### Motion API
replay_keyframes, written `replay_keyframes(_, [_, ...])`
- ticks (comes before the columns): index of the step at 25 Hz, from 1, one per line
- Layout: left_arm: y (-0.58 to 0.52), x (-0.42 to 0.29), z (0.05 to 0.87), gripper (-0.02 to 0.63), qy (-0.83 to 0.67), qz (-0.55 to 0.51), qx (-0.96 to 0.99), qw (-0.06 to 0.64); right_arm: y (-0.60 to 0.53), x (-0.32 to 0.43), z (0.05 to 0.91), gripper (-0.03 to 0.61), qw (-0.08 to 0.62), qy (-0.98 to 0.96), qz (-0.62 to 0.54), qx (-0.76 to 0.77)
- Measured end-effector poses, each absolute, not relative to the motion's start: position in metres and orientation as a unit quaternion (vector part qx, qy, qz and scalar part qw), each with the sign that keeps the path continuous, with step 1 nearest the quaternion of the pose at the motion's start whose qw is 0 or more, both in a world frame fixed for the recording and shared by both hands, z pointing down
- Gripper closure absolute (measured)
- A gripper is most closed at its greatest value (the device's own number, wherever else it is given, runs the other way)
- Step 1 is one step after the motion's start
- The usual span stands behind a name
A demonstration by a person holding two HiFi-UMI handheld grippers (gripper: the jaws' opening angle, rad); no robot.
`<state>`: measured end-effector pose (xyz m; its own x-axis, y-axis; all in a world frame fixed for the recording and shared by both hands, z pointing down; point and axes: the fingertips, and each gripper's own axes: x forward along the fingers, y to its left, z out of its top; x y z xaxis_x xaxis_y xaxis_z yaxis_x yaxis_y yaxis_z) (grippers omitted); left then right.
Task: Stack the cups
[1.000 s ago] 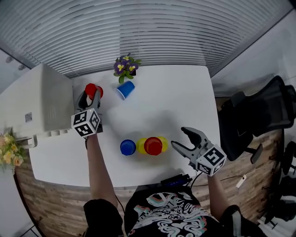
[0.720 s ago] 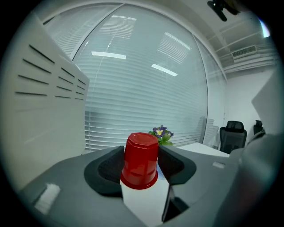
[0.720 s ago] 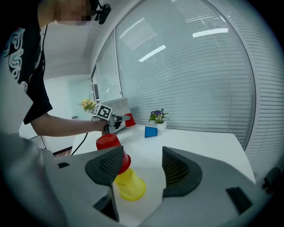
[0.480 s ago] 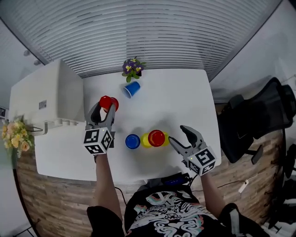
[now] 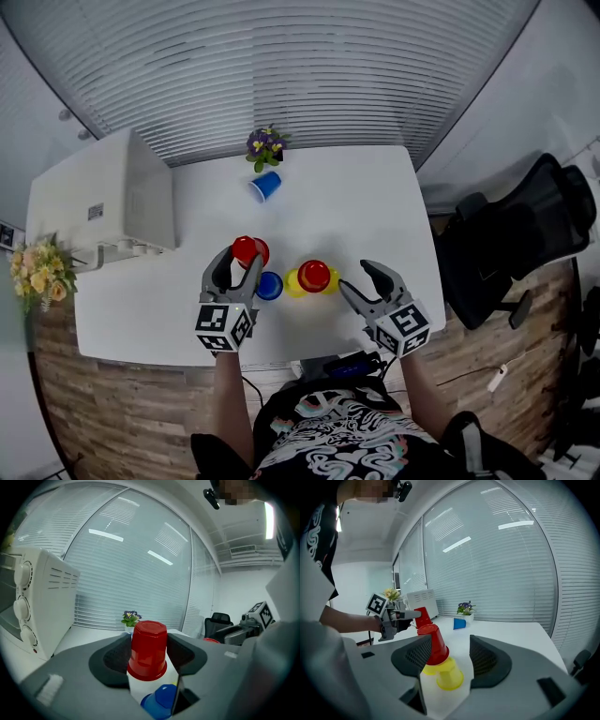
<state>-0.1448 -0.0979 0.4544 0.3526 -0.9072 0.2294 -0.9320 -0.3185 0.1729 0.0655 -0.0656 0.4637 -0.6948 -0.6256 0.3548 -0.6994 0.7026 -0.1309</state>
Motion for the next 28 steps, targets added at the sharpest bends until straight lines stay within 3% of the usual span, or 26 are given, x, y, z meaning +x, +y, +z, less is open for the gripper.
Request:
replay_keyframes(14, [-0.058, -0.083, 0.470, 0.379, -0.501, 0.101, 0.851, 0.119, -0.057, 0.073, 0.468, 0.328, 0.140, -0.910, 0.137, 0.365])
replay_keyframes(28, [-0.047, -0.075, 0.482, 0.377, -0.499, 0.109, 0.851, 0.123, -0.051, 0.077, 0.469, 0.330, 0.139, -0.913, 0.140, 0.357])
